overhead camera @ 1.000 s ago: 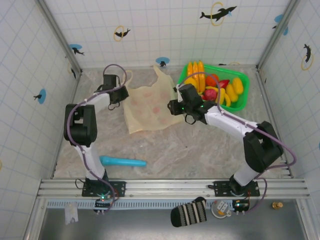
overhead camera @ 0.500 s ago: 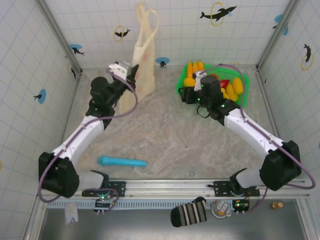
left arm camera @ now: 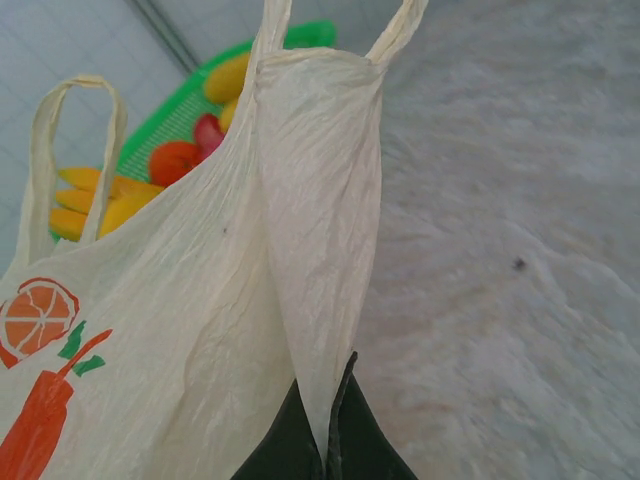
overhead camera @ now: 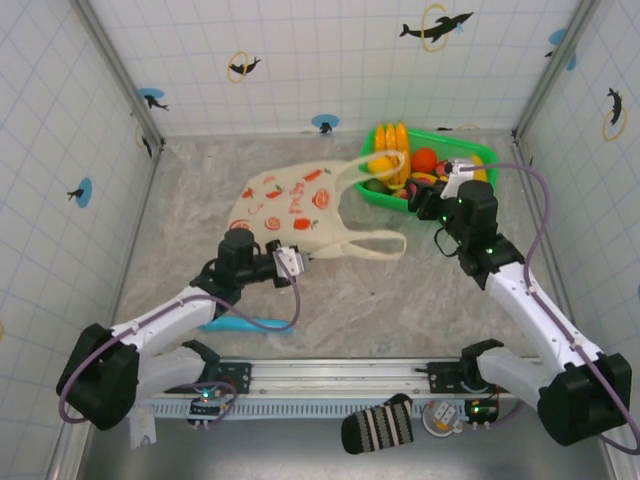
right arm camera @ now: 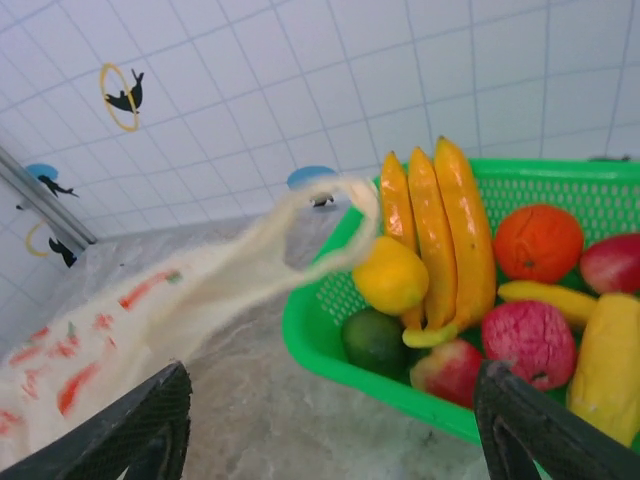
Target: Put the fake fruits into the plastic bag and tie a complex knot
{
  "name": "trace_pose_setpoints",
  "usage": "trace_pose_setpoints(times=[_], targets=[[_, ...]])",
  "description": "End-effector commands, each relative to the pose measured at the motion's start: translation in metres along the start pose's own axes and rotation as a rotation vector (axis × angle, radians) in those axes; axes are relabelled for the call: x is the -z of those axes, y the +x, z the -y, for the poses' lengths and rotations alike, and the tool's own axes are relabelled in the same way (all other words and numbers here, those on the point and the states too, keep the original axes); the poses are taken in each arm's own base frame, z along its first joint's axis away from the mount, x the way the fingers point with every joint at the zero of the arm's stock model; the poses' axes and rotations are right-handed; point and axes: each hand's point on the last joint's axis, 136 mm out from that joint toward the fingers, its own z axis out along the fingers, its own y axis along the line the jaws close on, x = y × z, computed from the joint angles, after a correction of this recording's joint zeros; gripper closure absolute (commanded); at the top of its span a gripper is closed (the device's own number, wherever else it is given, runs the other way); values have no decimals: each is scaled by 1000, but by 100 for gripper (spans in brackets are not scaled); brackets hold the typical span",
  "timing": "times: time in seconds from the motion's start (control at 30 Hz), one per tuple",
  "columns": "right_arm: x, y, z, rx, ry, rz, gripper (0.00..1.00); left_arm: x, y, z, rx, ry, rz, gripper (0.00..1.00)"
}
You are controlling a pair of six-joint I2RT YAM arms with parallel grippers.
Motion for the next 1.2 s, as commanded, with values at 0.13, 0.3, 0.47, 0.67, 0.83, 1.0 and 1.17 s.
trace_pose_setpoints(times=[0.13,0.3,0.47,0.67,0.83,1.0,1.17], targets=[[-38,34,7,-9,-34,-193,25,-10,47,44,-192,130,-199,100],[-66,45,4,10,-95,-253,24,-8,44,43,-204,111,-187,100],[-91,62,9,115,-103,-323,27,-7,45,44,-205,113,-188,100],[-109,74,20,233,-28,-332,33,-7,42,41,-201,101,-180,100],[-129,72,9,226,-83,-330,51,-8,40,41,-185,99,-176,100],[-138,59,-7,240,-139,-297,92,-6,46,36,-188,67,-206,100],[-117,51,-14,209,-134,-263,100,-8,45,-21,13,-194,-273,81]])
